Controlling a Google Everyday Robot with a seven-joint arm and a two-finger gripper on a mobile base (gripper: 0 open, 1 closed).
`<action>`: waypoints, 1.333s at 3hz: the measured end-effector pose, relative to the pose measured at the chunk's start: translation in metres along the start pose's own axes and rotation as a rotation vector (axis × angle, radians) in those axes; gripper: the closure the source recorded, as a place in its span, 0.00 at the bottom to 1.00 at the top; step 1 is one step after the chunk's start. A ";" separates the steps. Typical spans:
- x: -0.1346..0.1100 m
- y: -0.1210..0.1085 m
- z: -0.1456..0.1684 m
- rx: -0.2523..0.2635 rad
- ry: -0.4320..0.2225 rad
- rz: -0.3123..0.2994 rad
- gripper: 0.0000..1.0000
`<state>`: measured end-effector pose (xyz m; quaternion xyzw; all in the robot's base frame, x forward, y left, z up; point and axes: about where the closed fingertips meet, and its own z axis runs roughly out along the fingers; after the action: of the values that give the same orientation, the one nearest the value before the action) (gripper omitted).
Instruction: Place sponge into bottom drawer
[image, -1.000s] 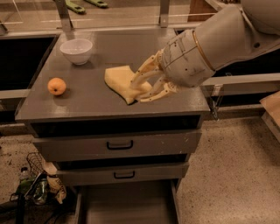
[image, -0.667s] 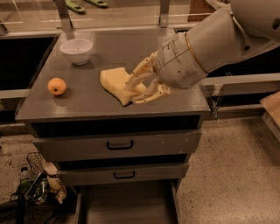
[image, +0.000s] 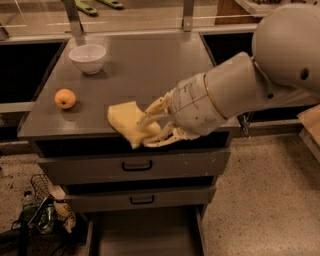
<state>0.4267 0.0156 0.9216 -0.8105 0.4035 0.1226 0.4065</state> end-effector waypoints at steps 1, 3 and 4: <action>-0.007 0.032 0.011 -0.005 -0.022 0.018 1.00; -0.013 0.090 0.030 -0.043 -0.075 0.065 1.00; -0.015 0.094 0.036 -0.049 -0.073 0.071 1.00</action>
Offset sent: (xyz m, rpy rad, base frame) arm -0.0789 -0.0081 -0.0699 0.0506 0.1041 -0.0027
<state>0.3504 0.0191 0.8535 -0.8004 0.4138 0.1762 0.3963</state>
